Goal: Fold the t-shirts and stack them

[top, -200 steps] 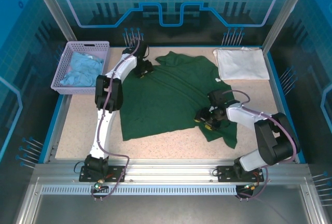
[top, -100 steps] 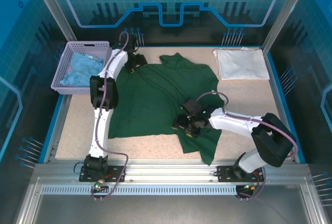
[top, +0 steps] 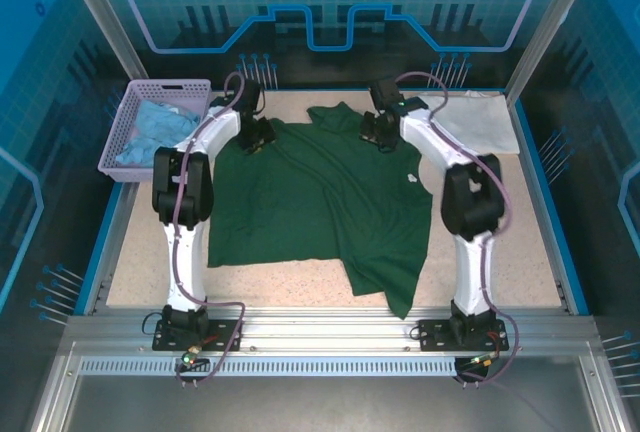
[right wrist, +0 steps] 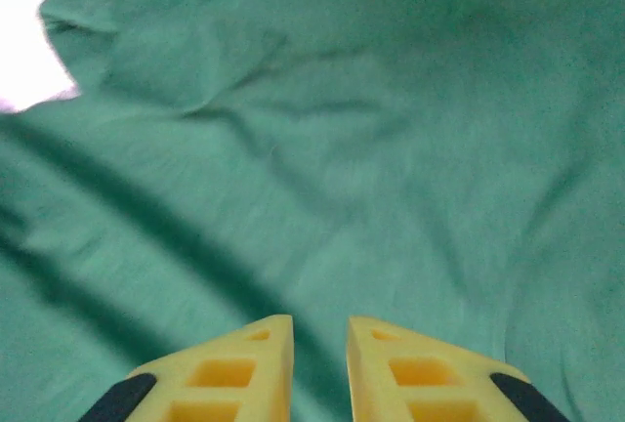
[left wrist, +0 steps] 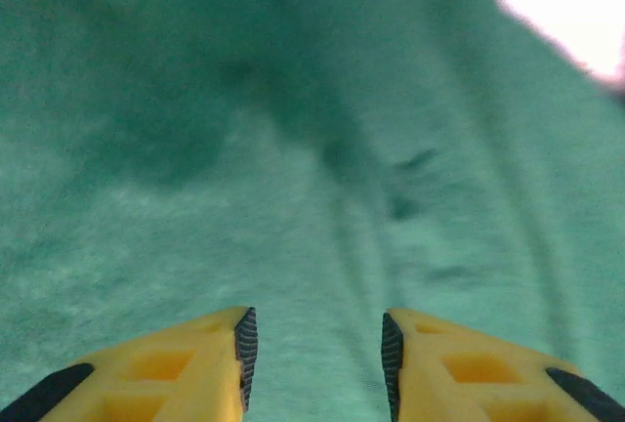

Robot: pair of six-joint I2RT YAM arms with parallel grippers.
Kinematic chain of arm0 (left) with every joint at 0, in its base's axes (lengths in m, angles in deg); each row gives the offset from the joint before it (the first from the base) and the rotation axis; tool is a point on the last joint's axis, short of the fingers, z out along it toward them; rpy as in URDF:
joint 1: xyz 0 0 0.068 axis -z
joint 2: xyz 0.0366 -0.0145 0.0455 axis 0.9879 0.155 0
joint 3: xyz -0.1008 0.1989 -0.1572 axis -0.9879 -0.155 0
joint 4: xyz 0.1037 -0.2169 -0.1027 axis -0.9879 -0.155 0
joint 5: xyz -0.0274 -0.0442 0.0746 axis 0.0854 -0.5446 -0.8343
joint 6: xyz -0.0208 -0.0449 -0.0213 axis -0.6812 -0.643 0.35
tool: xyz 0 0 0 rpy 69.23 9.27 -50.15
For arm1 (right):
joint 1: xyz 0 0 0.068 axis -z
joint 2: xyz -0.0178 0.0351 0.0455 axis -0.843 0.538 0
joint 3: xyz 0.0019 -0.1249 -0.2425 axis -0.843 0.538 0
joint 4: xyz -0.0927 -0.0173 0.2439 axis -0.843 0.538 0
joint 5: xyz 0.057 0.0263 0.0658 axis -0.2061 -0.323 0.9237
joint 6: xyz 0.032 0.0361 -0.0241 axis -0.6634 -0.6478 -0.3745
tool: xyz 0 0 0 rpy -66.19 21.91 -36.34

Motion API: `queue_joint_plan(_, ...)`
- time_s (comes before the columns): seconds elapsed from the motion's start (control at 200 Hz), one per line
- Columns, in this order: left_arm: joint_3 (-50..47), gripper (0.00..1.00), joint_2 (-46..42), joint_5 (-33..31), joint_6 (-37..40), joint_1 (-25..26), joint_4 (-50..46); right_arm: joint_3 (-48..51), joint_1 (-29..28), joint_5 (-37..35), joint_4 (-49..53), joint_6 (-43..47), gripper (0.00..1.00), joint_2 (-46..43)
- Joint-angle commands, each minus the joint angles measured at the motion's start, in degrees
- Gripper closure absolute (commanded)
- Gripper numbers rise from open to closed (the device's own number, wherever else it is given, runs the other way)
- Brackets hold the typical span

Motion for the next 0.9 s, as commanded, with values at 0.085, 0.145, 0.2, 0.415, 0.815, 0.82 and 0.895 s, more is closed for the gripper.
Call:
queue_joint_plan(0.085, -8.4, 0.61, -3.4, -5.0, -0.5, -2.4, 1.7, -22.4, 1.7, 1.8, 12.5, 5.5, 0.81, 20.6)
queue_joint_plan(0.145, -11.6, 0.60, -4.9, -6.4, -0.2, -3.2, 2.6, -28.5, 2.2, 2.1, 13.6, 4.7, 0.80, 24.8)
queue_joint_plan(0.2, -13.9, 0.60, -6.0, -7.9, 0.1, -4.0, 2.7, -32.9, 2.9, 2.2, 13.9, 3.1, 0.76, 27.8)
queue_joint_plan(0.415, -19.2, 0.60, -9.9, -11.5, 1.8, -8.0, 2.2, -35.8, 9.9, 10.8, 13.0, -7.7, 0.66, 34.4)
queue_joint_plan(0.815, -14.1, 0.53, -9.8, -12.5, 5.4, -8.7, -1.7, -40.1, 15.5, 20.2, 5.7, -11.0, 0.43, 34.6)
queue_joint_plan(0.82, -13.9, 0.53, -9.8, -12.4, 5.5, -8.7, -1.8, -40.3, 15.6, 20.5, 5.6, -10.8, 0.43, 34.6)
queue_joint_plan(0.895, -10.5, 0.44, -10.5, -8.9, 5.9, -8.5, -3.9, -44.1, 15.2, 24.2, 5.6, -8.6, 0.37, 34.0)
